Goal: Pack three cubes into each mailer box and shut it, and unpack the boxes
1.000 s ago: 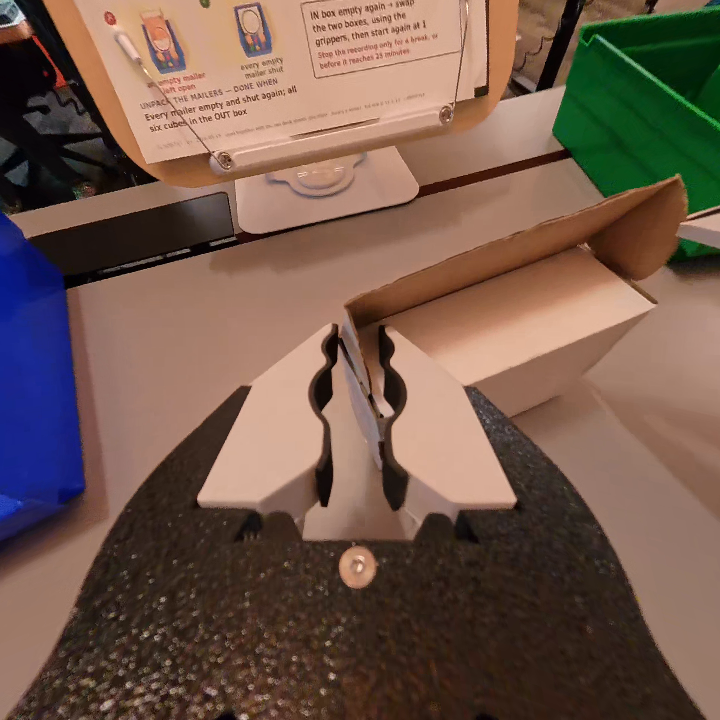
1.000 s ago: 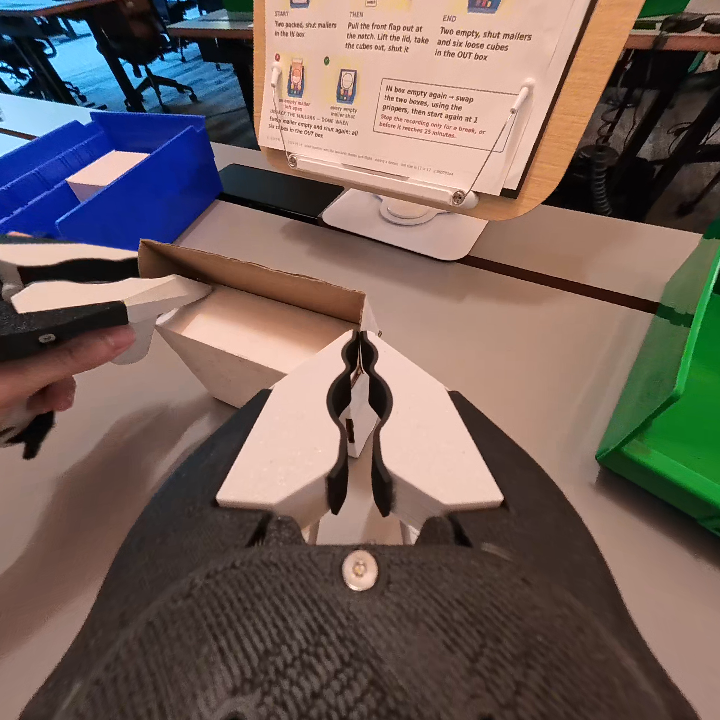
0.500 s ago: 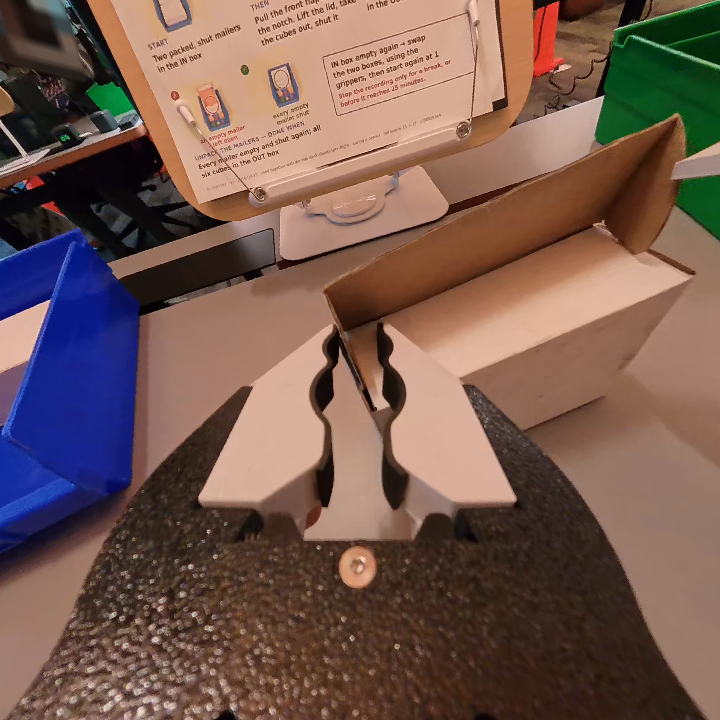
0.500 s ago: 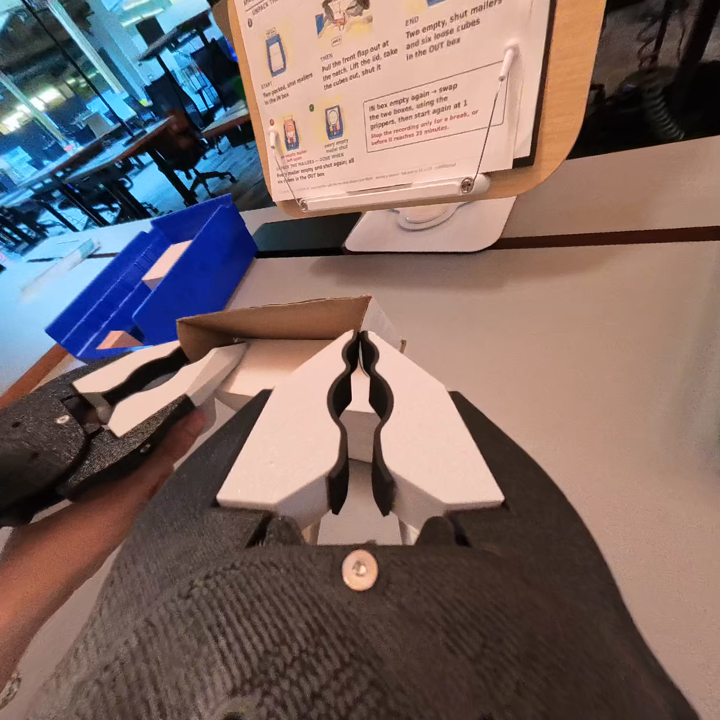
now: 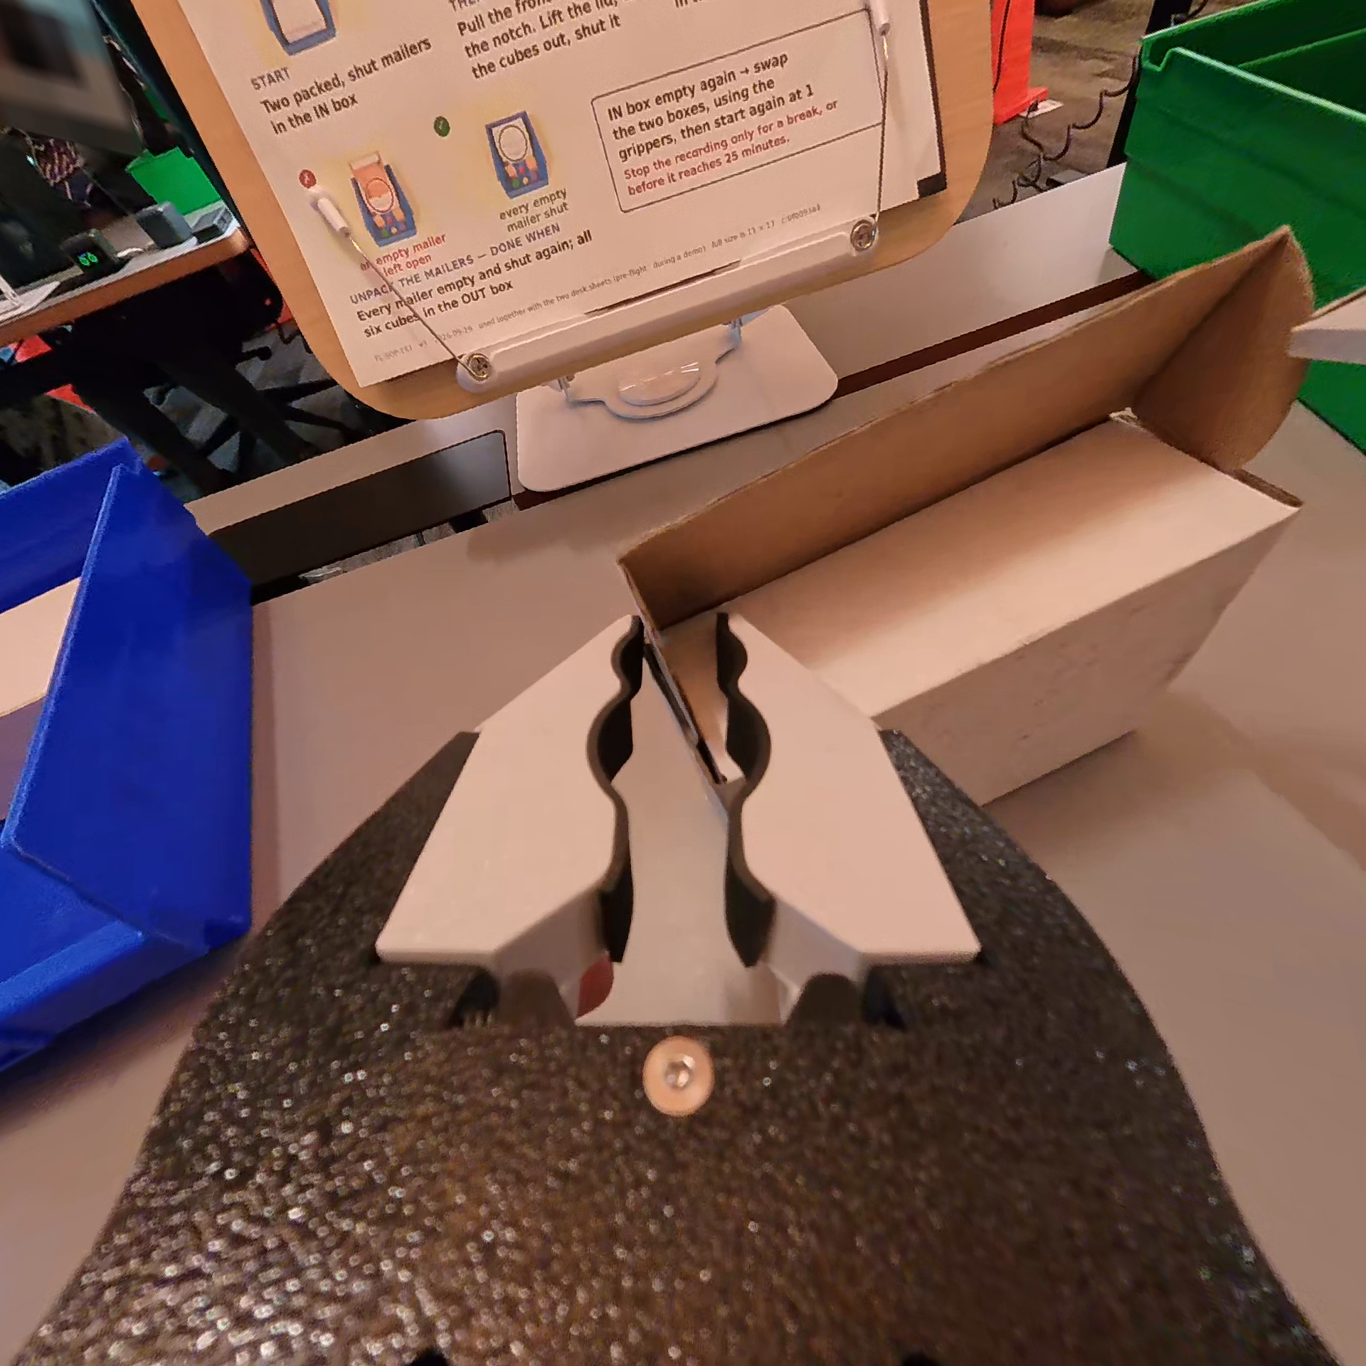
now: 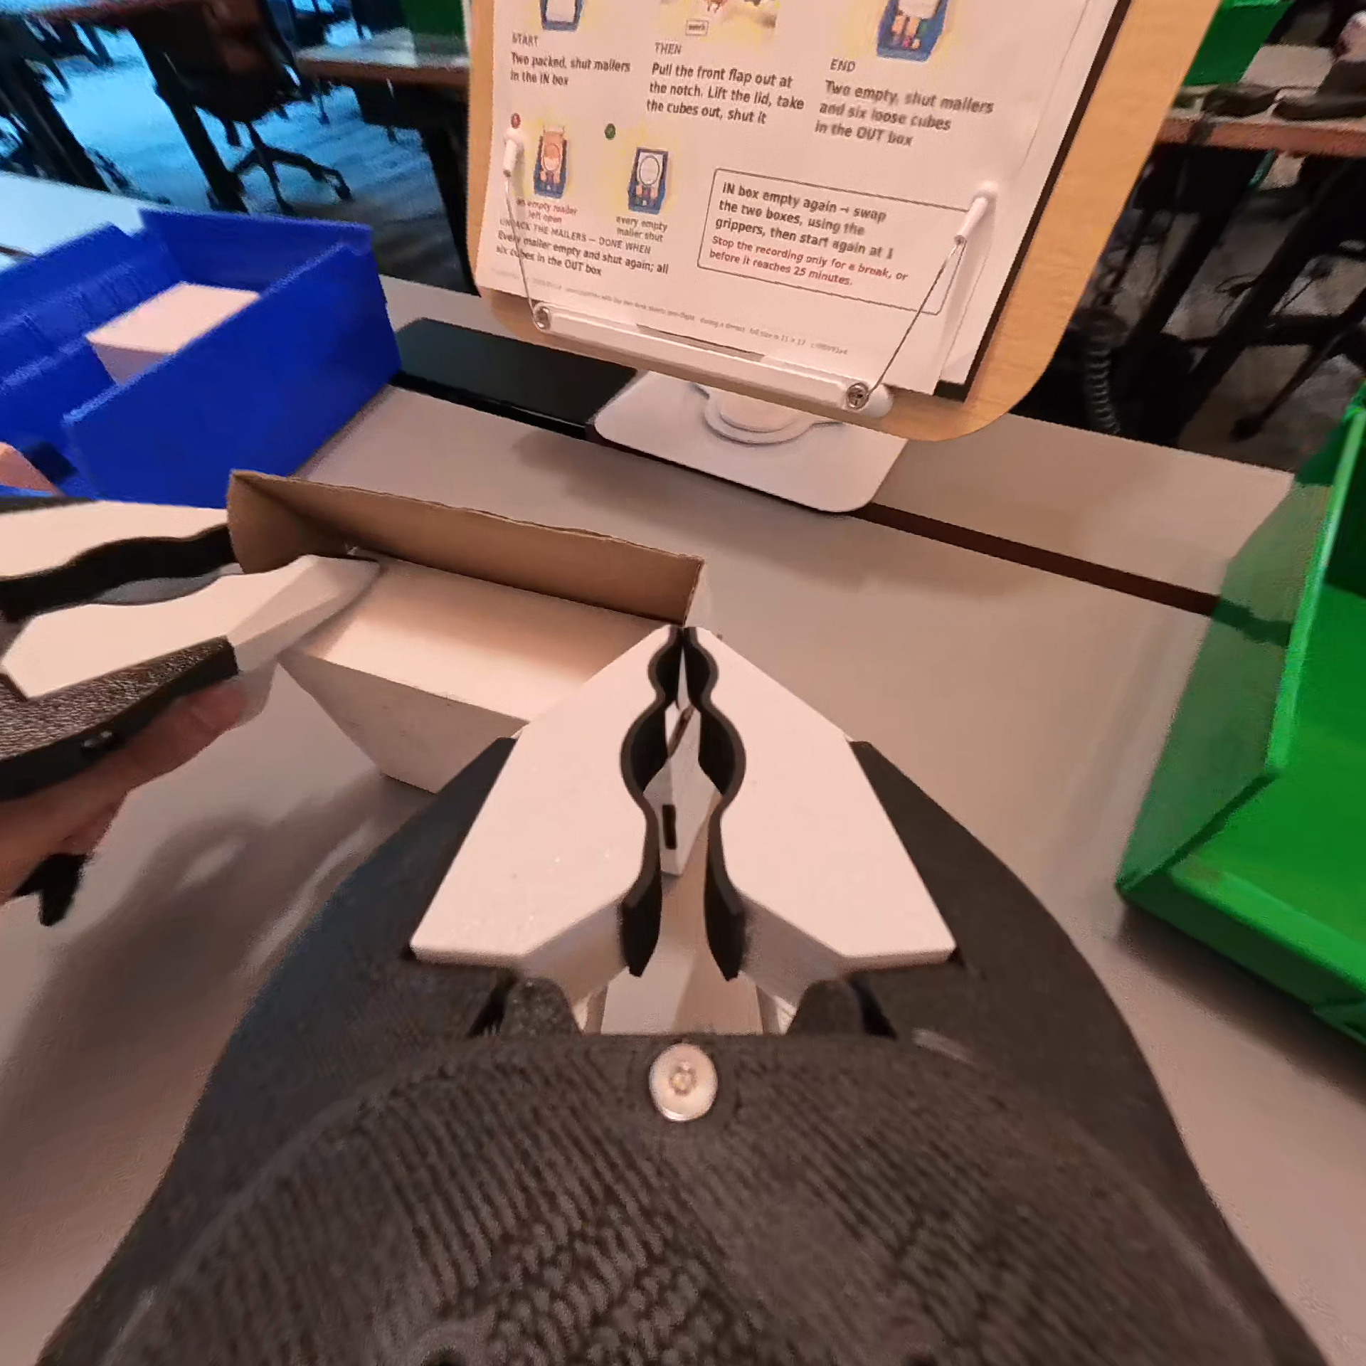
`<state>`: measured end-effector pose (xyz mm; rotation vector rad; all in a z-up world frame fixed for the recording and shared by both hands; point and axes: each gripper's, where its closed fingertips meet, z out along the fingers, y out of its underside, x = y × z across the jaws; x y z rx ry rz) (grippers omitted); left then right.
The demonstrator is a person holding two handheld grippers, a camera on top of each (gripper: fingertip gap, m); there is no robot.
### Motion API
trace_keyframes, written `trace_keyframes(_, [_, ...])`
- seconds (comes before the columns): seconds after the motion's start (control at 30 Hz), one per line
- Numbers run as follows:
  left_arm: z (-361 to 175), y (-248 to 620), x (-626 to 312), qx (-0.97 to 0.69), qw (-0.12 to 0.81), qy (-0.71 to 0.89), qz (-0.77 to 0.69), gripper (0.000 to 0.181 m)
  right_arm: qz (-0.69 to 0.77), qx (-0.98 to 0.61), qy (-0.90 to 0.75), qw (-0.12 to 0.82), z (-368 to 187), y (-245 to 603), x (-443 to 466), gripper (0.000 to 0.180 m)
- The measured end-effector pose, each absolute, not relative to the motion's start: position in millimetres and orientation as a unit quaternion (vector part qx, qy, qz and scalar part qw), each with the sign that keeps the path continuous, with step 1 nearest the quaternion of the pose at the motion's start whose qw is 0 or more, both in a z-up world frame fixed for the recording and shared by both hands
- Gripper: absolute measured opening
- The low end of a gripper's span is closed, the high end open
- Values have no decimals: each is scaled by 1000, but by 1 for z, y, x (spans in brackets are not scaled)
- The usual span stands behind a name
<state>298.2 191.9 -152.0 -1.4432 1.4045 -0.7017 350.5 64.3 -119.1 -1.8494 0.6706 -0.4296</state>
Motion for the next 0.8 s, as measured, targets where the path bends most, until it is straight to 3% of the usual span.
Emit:
trace_keyframes(0.33, [-148, 186, 293, -554, 500, 605, -278, 16, -191, -808, 242, 503, -138, 53, 337, 0])
trace_keyframes(0.43, [-142, 189, 284, -528, 522, 615, -266, 35, -212, -795, 228, 520, -115, 47, 334, 15])
trace_keyframes(0.5, [-136, 187, 273, -516, 522, 610, -299, 21, -246, -768, 209, 553, -84, 44, 335, 0])
trace_keyframes(0.6, [-115, 184, 267, -517, 506, 574, -383, 0, -307, -776, 143, 531, -69, 53, 344, 0])
trace_keyframes(0.8, [-95, 191, 291, -474, 524, 613, -352, 0, -384, -837, -7, 389, -107, 78, 356, 0])
